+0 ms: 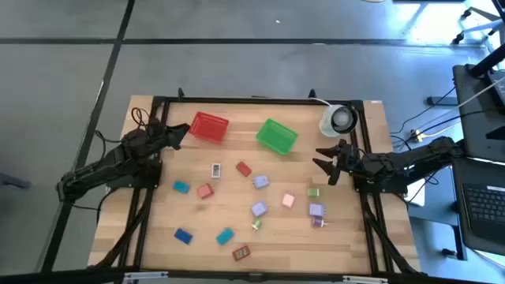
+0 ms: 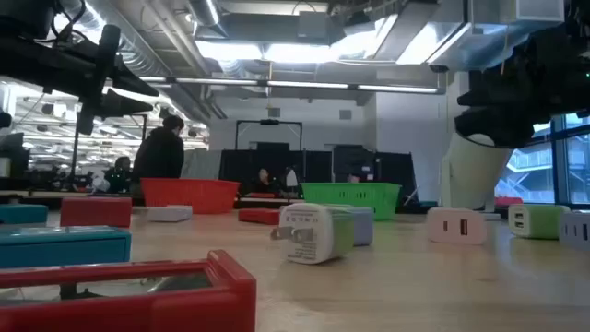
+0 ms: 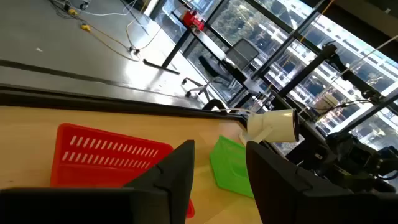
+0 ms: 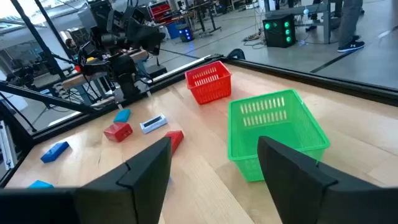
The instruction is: Pick & Place Office items
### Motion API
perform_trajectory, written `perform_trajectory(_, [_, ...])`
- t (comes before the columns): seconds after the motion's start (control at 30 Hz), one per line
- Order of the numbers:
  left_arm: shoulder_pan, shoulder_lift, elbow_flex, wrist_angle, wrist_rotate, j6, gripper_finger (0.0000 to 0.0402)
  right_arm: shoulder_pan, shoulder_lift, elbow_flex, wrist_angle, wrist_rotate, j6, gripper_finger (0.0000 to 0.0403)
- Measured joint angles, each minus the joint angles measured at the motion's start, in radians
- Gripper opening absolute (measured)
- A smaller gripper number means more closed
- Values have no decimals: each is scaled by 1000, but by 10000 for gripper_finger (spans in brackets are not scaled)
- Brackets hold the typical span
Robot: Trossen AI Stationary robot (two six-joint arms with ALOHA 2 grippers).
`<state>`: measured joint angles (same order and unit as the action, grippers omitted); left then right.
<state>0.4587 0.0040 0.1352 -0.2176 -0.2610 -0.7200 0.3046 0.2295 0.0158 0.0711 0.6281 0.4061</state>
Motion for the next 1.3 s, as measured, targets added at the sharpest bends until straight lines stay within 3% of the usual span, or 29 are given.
perform_trajectory(0.97, [0, 0, 0, 0, 0, 0, 141, 0, 0, 0, 1, 0, 4, 242])
perform_trajectory(1.3, [0, 0, 0, 3, -17, 0, 141, 0, 0, 0, 19, 29, 338, 242])
